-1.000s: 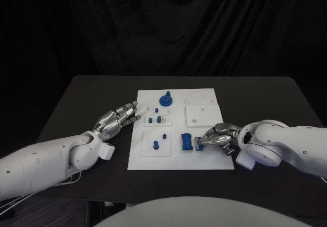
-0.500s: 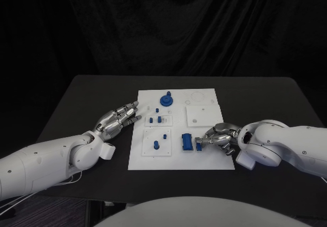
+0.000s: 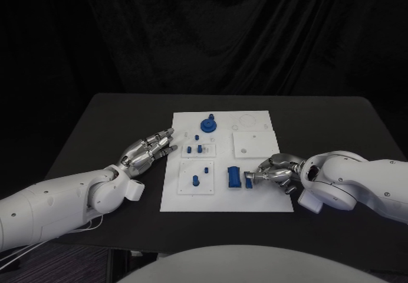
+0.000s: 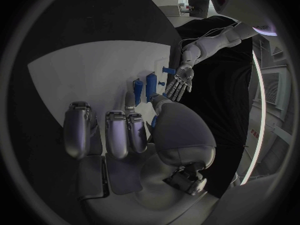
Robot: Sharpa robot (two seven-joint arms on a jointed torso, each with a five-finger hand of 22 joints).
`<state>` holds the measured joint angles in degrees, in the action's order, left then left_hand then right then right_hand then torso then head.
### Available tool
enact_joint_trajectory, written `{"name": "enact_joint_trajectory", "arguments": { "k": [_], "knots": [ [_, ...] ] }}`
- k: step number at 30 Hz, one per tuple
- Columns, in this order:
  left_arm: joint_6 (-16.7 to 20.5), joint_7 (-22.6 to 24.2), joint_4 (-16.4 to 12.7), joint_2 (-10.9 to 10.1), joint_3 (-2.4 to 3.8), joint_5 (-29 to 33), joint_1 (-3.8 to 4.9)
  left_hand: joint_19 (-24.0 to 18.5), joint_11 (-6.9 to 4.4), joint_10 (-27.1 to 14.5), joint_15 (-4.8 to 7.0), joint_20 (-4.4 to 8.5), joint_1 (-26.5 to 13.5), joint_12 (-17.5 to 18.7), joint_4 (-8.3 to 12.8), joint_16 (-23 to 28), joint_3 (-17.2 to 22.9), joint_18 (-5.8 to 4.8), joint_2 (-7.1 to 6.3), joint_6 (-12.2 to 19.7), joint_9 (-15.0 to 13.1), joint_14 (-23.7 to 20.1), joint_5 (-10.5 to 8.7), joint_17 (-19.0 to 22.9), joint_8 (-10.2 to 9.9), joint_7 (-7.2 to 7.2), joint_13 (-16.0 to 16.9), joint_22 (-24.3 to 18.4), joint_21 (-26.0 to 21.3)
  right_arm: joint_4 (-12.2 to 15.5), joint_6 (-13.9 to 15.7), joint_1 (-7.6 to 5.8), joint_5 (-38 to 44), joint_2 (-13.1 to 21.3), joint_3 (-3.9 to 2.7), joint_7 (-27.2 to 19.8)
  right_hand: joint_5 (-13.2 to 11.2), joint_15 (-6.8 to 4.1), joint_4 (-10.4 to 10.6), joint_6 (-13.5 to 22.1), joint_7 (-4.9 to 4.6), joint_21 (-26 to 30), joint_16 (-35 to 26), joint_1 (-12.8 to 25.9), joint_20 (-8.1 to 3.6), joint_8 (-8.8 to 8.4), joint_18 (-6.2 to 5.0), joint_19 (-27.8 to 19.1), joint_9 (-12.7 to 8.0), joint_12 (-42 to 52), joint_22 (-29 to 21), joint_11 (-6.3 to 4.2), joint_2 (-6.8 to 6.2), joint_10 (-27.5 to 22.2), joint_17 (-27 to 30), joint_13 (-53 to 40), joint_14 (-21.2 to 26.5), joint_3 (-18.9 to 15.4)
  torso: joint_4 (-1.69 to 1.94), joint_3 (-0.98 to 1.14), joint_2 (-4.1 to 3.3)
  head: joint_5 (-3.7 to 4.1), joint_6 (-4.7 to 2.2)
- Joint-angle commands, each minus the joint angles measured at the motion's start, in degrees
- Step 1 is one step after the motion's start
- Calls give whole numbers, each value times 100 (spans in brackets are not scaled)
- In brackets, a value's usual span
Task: Assemble the parts on the task board
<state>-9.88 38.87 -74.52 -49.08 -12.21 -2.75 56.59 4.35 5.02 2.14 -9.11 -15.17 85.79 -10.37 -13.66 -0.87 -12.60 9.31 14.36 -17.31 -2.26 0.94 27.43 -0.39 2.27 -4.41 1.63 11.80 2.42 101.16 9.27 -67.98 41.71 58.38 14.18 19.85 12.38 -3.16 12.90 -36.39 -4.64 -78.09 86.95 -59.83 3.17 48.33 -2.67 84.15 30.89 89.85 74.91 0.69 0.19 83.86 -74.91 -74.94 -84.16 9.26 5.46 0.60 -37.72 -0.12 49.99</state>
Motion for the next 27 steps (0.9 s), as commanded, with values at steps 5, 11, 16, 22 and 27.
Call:
{"name": "enact_joint_trajectory", "arguments": {
  "k": [5, 11, 16, 22, 27],
  "knots": [
    [-54, 68, -31, -16, 2, 28, -21, -10, 3, 30, -25, -39, 53, -16, 30, -33, -12, 89, 13, -7, -1, -1, 27, -9, 21, -42, 1, -4, 9, 197, -79, 22, 857, 178, 1, -138, -282, -110, -51, 153, 120, 50, -44, -170, -103, 705, -41, 92, 579, 15, 1101, -132, 2, 614, -568, -1506, -405, -227, -3, 4, 0, 15, 1],
    [-35, 93, -40, -27, 2, 28, -25, -7, 49, 29, -36, -46, 27, -17, 21, -35, -20, 88, 7, 42, 6, 1, 11, -9, 8, 50, 2, -7, 11, 316, -61, 91, 1308, 337, 2, -141, -342, -235, -22, 221, 293, -41, 0, -249, -220, 1482, -19, 138, 1280, 15, 1133, -283, 37, 614, -679, -1506, -430, -389, 0, 3, -7, 25, 1],
    [-38, 90, -39, -35, 2, 28, -28, -7, 54, 28, -37, -46, 22, -17, 18, -35, -22, 88, 7, 45, 6, 1, 9, -9, 7, 62, 2, -9, 12, 389, -27, 133, 1525, 392, 2, -147, -352, -258, -13, 233, 322, -56, 4, -272, -242, 1590, -15, 145, 1405, 15, 1137, -309, 45, 614, -691, -1506, -433, -420, -11, 2, -6, 11, 1],
    [-53, 78, -22, -29, 2, 28, -30, -3, 58, 29, -38, -46, 21, -21, 18, -37, -22, 88, 6, 38, 5, 2, 10, -10, 9, 67, 2, -1, 13, 379, -98, 152, 1610, 378, 3, -126, -359, -272, -5, 210, 343, -67, 5, -283, -255, 1652, -13, 150, 1471, 15, 1141, -327, 58, 614, -693, -1506, -433, -434, -10, -1, -1, 20, 1],
    [-54, 78, -11, -31, 2, 28, -31, -3, 58, 29, -38, -46, 21, -21, 18, -37, -22, 88, 6, 38, 5, 2, 10, -10, 9, 67, 2, -1, 13, 361, -140, 178, 1634, 353, 3, -78, -393, -287, -12, 182, 365, -65, 4, -310, -269, 1703, -13, 149, 1527, 15, 1140, -345, 62, 614, -692, -1506, -433, -445, -4, 6, 0, 15, 1]
  ]
}}
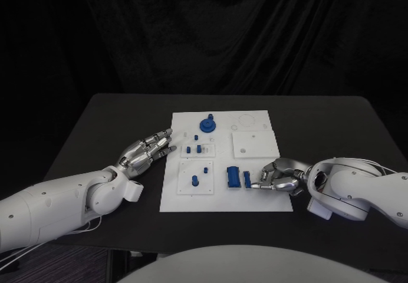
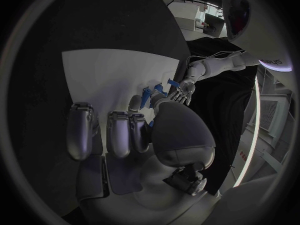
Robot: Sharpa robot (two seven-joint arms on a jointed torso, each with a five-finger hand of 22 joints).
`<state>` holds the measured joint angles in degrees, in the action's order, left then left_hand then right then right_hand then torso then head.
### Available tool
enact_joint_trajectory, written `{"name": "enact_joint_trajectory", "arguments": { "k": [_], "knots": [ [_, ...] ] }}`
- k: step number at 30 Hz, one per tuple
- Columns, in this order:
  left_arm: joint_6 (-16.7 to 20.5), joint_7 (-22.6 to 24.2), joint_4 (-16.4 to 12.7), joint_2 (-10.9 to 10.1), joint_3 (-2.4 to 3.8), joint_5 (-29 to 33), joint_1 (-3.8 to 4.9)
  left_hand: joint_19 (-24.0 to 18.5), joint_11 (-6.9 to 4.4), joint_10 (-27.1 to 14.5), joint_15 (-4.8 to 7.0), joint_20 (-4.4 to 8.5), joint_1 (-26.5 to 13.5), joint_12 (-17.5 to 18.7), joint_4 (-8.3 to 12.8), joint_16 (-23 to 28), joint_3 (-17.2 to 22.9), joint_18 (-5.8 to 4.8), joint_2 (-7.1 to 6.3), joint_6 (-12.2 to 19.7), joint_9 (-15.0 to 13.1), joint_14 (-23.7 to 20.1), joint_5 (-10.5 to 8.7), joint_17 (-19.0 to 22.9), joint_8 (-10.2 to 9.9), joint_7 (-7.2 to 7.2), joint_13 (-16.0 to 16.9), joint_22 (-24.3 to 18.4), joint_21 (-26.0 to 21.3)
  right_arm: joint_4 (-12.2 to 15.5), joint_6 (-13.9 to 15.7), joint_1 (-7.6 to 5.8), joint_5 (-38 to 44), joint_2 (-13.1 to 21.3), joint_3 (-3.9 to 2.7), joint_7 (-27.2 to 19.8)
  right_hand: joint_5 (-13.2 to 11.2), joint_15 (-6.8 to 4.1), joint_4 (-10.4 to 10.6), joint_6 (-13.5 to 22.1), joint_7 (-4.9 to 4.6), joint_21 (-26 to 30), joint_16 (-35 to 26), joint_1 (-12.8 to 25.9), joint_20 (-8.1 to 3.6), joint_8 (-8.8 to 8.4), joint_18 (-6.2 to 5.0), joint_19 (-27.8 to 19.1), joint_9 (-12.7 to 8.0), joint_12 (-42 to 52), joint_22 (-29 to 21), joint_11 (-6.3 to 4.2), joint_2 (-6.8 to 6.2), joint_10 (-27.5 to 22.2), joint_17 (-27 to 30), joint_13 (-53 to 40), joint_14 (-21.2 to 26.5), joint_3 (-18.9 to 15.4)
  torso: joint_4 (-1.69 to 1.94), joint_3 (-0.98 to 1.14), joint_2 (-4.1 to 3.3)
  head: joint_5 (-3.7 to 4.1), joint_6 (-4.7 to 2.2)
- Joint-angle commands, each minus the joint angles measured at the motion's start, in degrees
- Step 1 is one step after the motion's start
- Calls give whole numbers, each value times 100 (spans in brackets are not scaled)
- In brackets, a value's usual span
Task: Assemble the parts on the task board
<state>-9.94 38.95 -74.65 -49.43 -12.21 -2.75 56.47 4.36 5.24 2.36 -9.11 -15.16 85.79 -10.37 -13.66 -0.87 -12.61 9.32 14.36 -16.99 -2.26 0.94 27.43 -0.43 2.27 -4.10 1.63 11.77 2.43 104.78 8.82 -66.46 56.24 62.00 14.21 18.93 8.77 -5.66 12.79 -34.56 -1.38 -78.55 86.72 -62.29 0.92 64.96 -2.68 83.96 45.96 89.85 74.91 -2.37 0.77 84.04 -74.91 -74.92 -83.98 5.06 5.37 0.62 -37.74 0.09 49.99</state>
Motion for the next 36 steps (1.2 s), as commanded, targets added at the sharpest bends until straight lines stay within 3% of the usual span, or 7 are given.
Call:
{"name": "enact_joint_trajectory", "arguments": {
  "k": [1, 6, 19, 25, 30, 34, 36],
  "knots": [
    [-48, 70, 4, 5, 1, 28, -18, -5, 36, 8, -38, -47, 21, -21, 18, -37, -22, 87, 6, 6, 5, 2, 10, -6, 9, 35, 2, 2, 12, -5, -95, 30, 182, -14, 0, 22, -35, -40, -5, -5, 41, -20, 28, -71, -45, 49, -12, 169, 29, 15, 1141, -41, 4, 596, -695, -1508, -451, -26, 7, 3, 3, -6, 1],
    [-55, 69, 14, 12, 1, 28, -20, -4, 38, 8, -39, -48, 21, -21, 19, -37, -23, 87, 3, 2, 5, 2, 12, -5, 9, 38, 2, 3, 13, -32, -50, 47, 187, -44, -1, 47, -41, -47, -4, -22, 51, -14, 24, -80, -52, 71, -14, 167, 54, 15, 1138, -50, 15, 596, -683, -1508, -449, -28, 15, -5, 5, -4, 1],
    [-28, 92, 28, 19, 1, -207, -35, -7, 48, 14, -40, -51, 29, -34, 33, -40, -20, 86, -5, -25, 0, 4, 23, -6, 16, 33, 4, -8, 12, -77, 86, 57, 189, -128, -1, 96, -6, -70, 74, -52, 79, 33, 8, -34, -75, 110, -25, 149, 125, 15, 1123, -76, 95, 596, -646, -1508, -441, -44, 13, 1, 1, -9, 1],
    [-15, 104, 27, 19, 1, -291, -39, -7, 48, 14, -40, -51, 29, -34, 33, -40, -20, 86, -5, -25, 0, 4, 23, -6, 16, 33, 4, -8, 12, -135, 55, 58, 189, -180, -2, 155, 151, -94, 109, -68, 111, 44, 3, -66, -98, 126, -27, 146, 190, 15, 1120, -104, 181, 596, -639, -1508, -439, -16, 10, 1, 0, -17, 1],
    [-13, 104, 27, 16, 1, -313, -41, -6, 53, 15, -42, -52, 31, -34, 37, -40, -20, 86, -7, -23, 1, 4, 24, -6, 16, 35, 4, -8, 12, -197, -101, 58, 189, -249, -2, 214, 812, -142, -74, -81, 169, 48, 1, -402, -144, 80, -27, 145, 265, 15, 1120, -157, 214, 596, -640, -1508, -440, 167, 9, -1, 3, -26, 1],
    [-18, 102, 27, 20, 1, -318, -41, -6, 53, 15, -42, -52, 31, -34, 37, -40, -20, 86, -7, -23, 1, 4, 24, -6, 16, 35, 4, -8, 12, -233, -184, 58, 189, -292, -2, 233, 1139, -158, -226, -83, 183, 50, -3, -632, -165, 7, -26, 145, 289, 15, 1120, -175, 201, 596, -634, -1508, -439, 353, 14, -2, 3, -28, 1],
    [-21, 102, 29, 22, 1, -318, -42, -6, 53, 15, -42, -52, 31, -34, 37, -40, -20, 86, -7, -23, 1, 4, 24, -6, 16, 35, 4, -8, 12, -243, -207, 59, 189, -306, -2, 235, 1182, -160, -254, -84, 183, 56, -6, -670, -166, -9, -27, 143, 296, 15, 1118, -175, 191, 596, -630, -1508, -438, 393, 15, -2, 2, -27, 1]
  ]
}}
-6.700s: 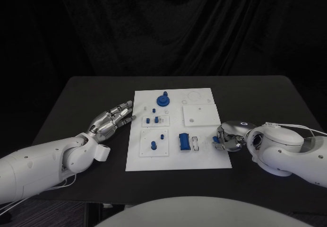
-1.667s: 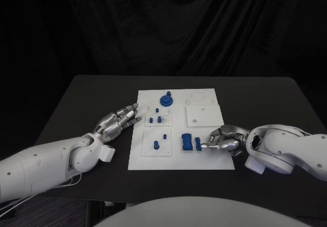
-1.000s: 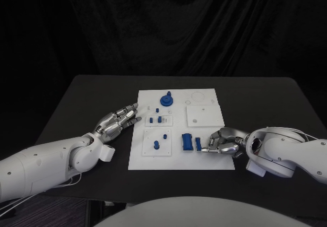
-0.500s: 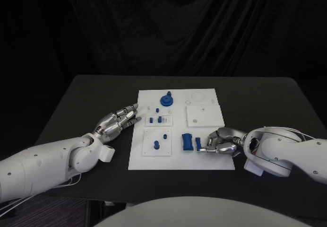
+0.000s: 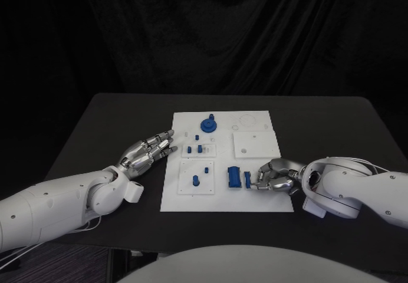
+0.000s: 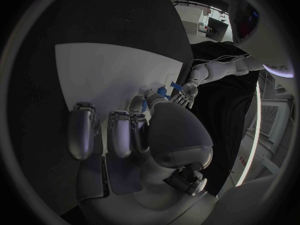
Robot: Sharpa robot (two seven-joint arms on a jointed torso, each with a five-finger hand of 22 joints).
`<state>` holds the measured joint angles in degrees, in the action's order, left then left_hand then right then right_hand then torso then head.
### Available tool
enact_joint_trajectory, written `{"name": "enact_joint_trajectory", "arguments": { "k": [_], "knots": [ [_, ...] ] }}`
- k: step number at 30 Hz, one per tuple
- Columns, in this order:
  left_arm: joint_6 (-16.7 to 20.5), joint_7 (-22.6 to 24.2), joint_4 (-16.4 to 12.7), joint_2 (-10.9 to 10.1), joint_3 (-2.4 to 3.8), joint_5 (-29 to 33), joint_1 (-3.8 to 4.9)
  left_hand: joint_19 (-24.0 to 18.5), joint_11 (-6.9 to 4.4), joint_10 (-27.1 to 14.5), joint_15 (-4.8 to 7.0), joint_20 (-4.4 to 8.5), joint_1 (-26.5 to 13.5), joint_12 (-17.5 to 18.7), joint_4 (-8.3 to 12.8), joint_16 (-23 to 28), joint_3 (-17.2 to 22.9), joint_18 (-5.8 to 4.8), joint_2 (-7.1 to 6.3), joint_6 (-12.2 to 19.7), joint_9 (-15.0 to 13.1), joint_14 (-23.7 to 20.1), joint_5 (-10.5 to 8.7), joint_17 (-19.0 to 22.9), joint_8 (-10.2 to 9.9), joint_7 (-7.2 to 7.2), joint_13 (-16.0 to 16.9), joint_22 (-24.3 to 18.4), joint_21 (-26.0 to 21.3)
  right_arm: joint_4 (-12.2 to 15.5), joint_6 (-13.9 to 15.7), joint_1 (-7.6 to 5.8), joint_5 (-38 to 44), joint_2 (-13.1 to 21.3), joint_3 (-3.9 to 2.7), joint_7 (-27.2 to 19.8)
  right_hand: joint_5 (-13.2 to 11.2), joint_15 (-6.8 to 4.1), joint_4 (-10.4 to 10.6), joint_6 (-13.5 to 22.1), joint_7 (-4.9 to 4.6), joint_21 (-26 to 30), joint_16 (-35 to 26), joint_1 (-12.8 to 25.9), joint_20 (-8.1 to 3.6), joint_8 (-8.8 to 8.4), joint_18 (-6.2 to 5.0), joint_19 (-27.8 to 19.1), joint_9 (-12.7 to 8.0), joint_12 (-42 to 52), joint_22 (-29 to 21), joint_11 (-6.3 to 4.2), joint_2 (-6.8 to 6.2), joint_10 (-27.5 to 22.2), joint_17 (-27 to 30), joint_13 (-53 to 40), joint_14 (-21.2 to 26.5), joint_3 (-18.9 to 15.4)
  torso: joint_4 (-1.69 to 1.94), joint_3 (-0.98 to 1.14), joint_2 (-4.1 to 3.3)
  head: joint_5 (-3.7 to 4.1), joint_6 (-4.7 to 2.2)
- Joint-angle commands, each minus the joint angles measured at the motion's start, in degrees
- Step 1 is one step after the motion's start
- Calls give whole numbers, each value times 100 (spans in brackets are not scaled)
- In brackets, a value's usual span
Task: Assemble the parts on the task board
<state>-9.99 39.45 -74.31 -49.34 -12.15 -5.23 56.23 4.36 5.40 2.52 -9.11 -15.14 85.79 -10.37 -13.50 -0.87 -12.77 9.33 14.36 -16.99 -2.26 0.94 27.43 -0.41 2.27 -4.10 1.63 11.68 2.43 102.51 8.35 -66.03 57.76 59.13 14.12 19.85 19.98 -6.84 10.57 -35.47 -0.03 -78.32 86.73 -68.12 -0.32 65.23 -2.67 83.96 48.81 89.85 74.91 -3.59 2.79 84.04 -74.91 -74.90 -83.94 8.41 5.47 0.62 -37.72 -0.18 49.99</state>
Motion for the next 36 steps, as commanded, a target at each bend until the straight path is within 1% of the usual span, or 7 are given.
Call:
{"name": "enact_joint_trajectory", "arguments": {
  "k": [1, 16, 22, 26, 31, 34, 36],
  "knots": [
    [-17, 52, -4, 14, -4, -71, -19, -6, 36, -1, -42, -54, 31, -34, 21, -40, -3, 85, -7, -23, 1, 4, 24, -8, 16, 35, 4, 2, 12, -21, -180, 16, 37, -27, 7, 143, 76, -42, -55, 6, 48, 31, -5, -112, -44, -45, -28, 143, 15, 15, 1119, -53, -22, 596, -632, -1510, -443, 81, 4, -3, 2, -1, 1],
    [214, 293, -200, -117, -2, -186, -21, -7, 54, 18, -27, -48, 31, -79, 28, -41, -9, 87, -24, -84, -8, 5, 24, -8, 30, 42, 11, -3, 12, 182, 77, 9, 37, 87, 5, -114, -1162, -3, -210, -90, -6, 28, -10, -107, -12, -59, -24, 150, 200, 15, 1122, -5, -386, 596, -630, -1510, -444, -40, -5, 2, 1, -6, 1],
    [618, 467, -720, -439, 1, -270, 45, -4, 97, 120, 97, 34, 31, -229, 17, -61, -49, 106, -85, -291, -29, 21, 47, -14, 77, -31, 29, -9, 21, 364, 931, -393, -65, 341, 5, -1062, -1331, 1, 50, -88, -6, -11, -12, 136, -3, -114, -15, 167, 238, 15, 1135, 3, -305, 596, -624, -1510, -443, -220, -17, 6, 6, -8, 1],
    [861, 558, -981, -569, 2, -206, 246, -17, -19, 219, 449, 447, 26, -357, -87, -3, -91, 89, -100, -534, -44, -30, 42, 7, 119, -177, 40, -38, 23, 359, 1340, -690, -575, 442, 5, -1997, -487, 73, 81, -22, -85, 1186, -650, -501, 56, -751, -265, -385, -166, -29, 752, 78, -135, 521, 637, -1438, -62, 110, -53, 20, 39, -27, 1],
    [1171, 726, -1128, -582, 1, -110, 555, -63, -309, 284, 844, 1094, -207, -449, -336, 87, -234, -158, -78, -848, -56, -94, -96, 41, 145, -20, 47, -247, -17, 218, 1930, -852, -1417, 471, 5, -3168, 392, 405, 349, -153, -370, 4426, -2983, -1010, 337, -1515, -739, -2104, -833, -1804, -413, 356, -370, -1843, 3903, 651, 1677, 749, -107, 43, 144, -91, 1],
    [1302, 833, -1160, -559, 1, -86, 643, -108, -526, 288, 1075, 1358, -487, -357, -330, 87, -375, -205, -33, -743, -32, -94, -401, 41, 69, 164, 38, -368, -56, 74, 1992, -883, -1912, 422, 6, -3728, 499, 829, 525, -23, -756, 5518, -4333, -925, 700, -2215, -642, -2791, -1456, -3883, -1153, 777, -461, -3786, 4618, 2586, 2603, 987, -198, 86, 251, -192, 1],
    [1343, 880, -1156, -531, 1, -73, 682, -152, -572, 237, 1104, 1381, -582, -252, -331, 87, -413, -204, -10, -526, -8, -94, -520, 41, 10, 216, 26, -452, -84, -35, 1877, -891, -2215, 380, 6, -4080, 434, 1502, 445, 290, -1215, 6525, -5414, -662, 985, -2799, -444, -3853, -1912, -4889, -1802, 1339, -462, -4692, 5186, 3241, 3849, 1092, -263, 112, 298, -263, 1]
  ]
}}
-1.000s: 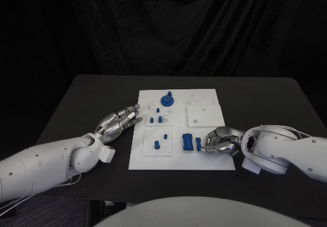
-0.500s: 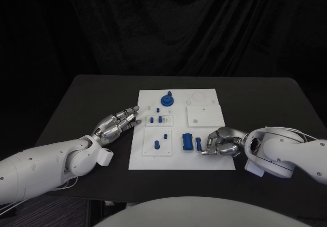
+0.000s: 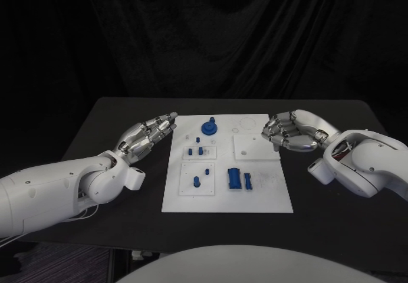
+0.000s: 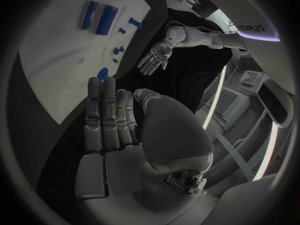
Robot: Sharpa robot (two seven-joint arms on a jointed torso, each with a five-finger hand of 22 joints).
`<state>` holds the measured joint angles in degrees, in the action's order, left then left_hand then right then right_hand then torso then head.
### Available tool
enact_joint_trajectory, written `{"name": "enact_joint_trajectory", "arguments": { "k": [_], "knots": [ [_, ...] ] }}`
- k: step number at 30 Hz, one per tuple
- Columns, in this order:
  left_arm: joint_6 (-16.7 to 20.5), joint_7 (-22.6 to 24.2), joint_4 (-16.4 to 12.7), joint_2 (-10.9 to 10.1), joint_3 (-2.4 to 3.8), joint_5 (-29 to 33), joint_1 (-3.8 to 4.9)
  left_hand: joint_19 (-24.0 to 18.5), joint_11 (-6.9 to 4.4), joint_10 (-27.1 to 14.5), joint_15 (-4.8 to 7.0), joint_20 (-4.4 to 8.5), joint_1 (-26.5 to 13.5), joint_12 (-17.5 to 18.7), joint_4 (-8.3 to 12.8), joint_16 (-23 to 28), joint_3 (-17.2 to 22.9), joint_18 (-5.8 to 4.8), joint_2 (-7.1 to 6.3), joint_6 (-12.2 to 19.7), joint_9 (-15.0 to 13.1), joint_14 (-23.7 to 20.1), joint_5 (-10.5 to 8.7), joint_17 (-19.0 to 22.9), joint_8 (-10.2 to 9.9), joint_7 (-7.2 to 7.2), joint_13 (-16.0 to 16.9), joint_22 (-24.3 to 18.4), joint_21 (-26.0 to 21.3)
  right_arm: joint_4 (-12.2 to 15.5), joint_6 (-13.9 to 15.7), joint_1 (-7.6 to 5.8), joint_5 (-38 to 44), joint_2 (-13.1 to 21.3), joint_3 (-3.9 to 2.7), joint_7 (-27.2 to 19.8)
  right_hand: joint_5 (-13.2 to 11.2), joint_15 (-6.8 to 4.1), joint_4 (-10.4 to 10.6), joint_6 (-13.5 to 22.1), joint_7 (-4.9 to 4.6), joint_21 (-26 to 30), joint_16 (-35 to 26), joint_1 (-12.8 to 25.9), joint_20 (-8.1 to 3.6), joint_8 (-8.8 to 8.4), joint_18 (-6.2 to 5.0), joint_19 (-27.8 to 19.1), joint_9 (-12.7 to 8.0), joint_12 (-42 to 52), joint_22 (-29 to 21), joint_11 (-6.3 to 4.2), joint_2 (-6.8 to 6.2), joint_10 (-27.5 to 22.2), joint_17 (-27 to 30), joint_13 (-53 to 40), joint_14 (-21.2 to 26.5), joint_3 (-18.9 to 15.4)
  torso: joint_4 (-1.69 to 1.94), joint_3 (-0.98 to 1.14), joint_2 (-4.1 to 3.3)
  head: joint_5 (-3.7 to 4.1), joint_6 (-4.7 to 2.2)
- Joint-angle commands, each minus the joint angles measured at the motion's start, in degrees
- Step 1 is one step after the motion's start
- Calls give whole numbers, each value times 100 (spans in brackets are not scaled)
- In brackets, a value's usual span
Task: Assemble the parts on the task board
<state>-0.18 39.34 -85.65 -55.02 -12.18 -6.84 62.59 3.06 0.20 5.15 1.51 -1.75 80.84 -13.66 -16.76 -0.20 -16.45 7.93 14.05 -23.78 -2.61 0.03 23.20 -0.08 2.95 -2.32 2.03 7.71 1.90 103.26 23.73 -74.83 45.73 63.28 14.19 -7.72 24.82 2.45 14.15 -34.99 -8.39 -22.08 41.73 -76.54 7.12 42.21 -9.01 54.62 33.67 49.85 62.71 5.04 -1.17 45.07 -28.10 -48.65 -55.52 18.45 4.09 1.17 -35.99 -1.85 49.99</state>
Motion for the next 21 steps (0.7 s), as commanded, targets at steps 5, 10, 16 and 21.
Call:
{"name": "enact_joint_trajectory", "arguments": {
  "k": [5, 10, 16, 21],
  "knots": [
    [372, 948, 104, 199, 4, 183, 98, -230, -467, -366, -213, -532, -422, 592, 0, 20, -182, 149, 121, 992, 95, -3, -655, 8, -134, 536, -71, -482, -129, -336, 95, 62, -1536, -97, 0, -2030, -21, 1110, -19, 1484, -160, 1994, -2650, 896, 906, -1635, 229, -3971, -1167, -2515, -3405, 996, -63, -3333, 1477, 1553, 3931, -323, -206, 107, 231, -169, 1],
    [346, 965, 238, 332, 4, 226, 112, -239, -495, -402, -224, -602, -575, 624, -3, 20, -236, 198, 155, 1103, 102, -3, -903, 8, -142, 695, -76, -510, -132, -469, 18, 161, -1719, -114, 0, -2465, -310, 902, 258, 1940, 463, 2112, -3385, 1033, 971, -2537, 549, -5154, -2180, -3439, -5292, 727, 216, -4090, 2277, 3209, 5115, -1210, -222, 151, 273, -156, 1],
    [453, -50, 152, 323, 63, 122, 79, -306, -20, -515, -151, -285, -3729, 928, 702, 20, 556, -171, -494, 1635, 261, -3, -1493, 8, -295, 232, -203, -771, -190, -480, 185, 200, -1407, -217, -88, -1644, -1217, 415, -442, 2580, 839, 2208, -3710, 3821, 273, -3229, 901, -5462, -2657, -4082, -5681, 206, 117, -4507, 2810, 3873, 5552, -1845, -199, 89, 231, -136, -106],
    [952, -163, 79, 412, 208, 192, 39, -306, -20, -515, -151, 175, -4485, 1366, 881, 20, 735, -270, -653, 1757, 261, -3, -1636, 8, -295, 232, -203, -771, -190, -614, 478, 400, -1906, -476, -298, -1733, -1435, 314, -622, 2743, 839, 2208, -4173, 4478, 100, -3399, 901, -5462, -2778, -4237, -5784, 105, 117, -4507, 2810, 4044, 5552, -1845, -235, 53, 274, -81, -359]
  ]
}}
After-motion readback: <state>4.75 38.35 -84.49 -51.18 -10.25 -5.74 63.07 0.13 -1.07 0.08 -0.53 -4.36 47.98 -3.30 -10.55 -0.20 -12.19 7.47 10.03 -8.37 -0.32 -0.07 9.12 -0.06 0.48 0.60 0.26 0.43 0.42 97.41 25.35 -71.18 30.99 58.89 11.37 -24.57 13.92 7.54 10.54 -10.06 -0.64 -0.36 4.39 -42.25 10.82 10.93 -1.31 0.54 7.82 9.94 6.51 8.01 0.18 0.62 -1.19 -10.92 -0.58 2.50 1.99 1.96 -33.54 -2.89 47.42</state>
